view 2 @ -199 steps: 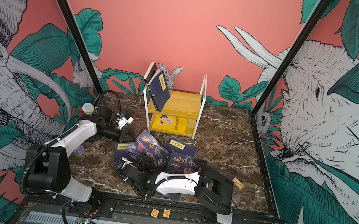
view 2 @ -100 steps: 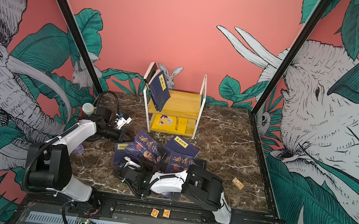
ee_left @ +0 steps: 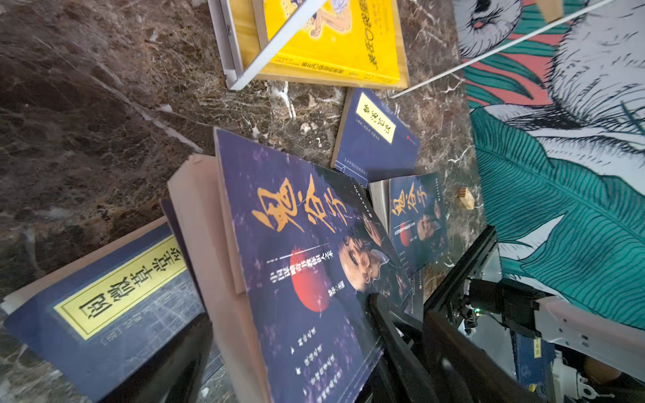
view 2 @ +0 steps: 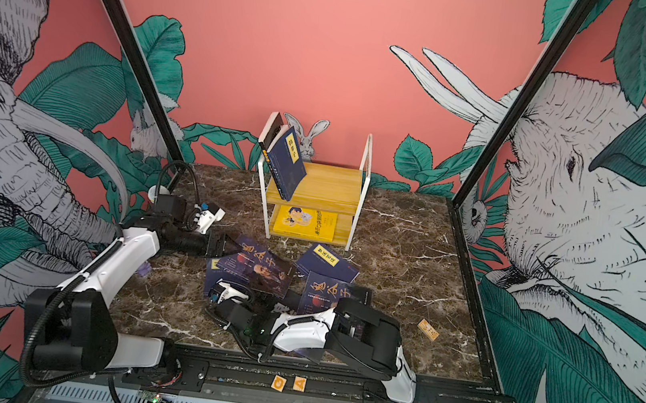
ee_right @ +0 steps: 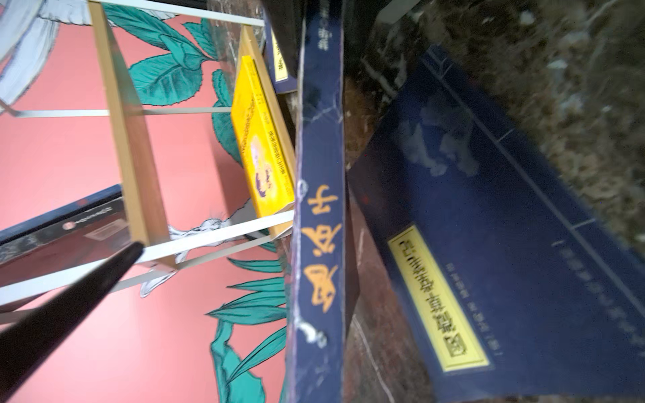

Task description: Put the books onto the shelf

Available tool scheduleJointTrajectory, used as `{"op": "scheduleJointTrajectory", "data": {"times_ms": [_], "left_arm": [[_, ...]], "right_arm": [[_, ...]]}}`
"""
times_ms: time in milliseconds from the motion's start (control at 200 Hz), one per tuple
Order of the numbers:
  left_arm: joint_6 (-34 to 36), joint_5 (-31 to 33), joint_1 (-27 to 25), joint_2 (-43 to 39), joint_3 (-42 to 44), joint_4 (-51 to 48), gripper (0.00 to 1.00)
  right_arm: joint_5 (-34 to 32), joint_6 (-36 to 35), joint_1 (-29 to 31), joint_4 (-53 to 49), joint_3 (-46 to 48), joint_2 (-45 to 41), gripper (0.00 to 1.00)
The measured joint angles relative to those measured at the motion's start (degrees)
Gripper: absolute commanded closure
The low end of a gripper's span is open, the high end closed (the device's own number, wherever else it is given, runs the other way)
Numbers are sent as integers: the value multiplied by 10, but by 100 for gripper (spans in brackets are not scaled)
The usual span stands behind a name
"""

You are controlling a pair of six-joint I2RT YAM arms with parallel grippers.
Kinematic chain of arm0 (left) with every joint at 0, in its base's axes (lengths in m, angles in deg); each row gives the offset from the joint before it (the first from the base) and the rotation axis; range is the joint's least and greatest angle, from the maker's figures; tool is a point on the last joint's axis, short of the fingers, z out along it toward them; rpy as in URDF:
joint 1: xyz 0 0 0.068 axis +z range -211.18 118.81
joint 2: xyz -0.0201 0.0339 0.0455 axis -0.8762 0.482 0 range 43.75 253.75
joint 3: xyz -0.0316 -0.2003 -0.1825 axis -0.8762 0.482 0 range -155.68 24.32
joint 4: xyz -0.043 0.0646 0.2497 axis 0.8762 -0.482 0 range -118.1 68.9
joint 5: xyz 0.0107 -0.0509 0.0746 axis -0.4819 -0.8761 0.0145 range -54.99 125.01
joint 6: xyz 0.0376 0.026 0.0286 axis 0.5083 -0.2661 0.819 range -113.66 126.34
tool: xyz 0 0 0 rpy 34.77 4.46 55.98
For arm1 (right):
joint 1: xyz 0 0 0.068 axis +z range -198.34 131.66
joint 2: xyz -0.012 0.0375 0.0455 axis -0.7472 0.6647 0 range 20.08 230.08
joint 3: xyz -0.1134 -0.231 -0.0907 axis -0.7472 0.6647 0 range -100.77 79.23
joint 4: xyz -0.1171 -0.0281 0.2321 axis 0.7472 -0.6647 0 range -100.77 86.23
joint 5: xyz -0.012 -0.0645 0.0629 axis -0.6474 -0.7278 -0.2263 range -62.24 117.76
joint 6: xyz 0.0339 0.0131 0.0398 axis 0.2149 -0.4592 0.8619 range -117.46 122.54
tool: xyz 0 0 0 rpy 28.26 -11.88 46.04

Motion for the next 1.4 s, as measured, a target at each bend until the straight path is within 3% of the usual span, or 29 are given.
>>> {"op": "scheduleJointTrajectory", "data": {"times_ms": [330, 490, 890, 1185, 1400], "left_arm": [[-71, -74, 18, -36, 42, 83, 12], [-104, -111, 22, -35, 48, 108, 8], [-115, -133, 73, -59, -4, 58, 4], [-94, -106, 81, -84, -8, -14, 5], [-199, -165, 81, -57, 69, 63, 7]], "right_arm": [[-110, -308, 8, 374, 1, 101, 100], [-129, -380, 8, 474, 1, 115, 100], [-127, -414, 1, 537, 28, 108, 100], [-127, -412, -12, 542, 43, 96, 100], [-122, -415, -11, 548, 37, 91, 100]]}}
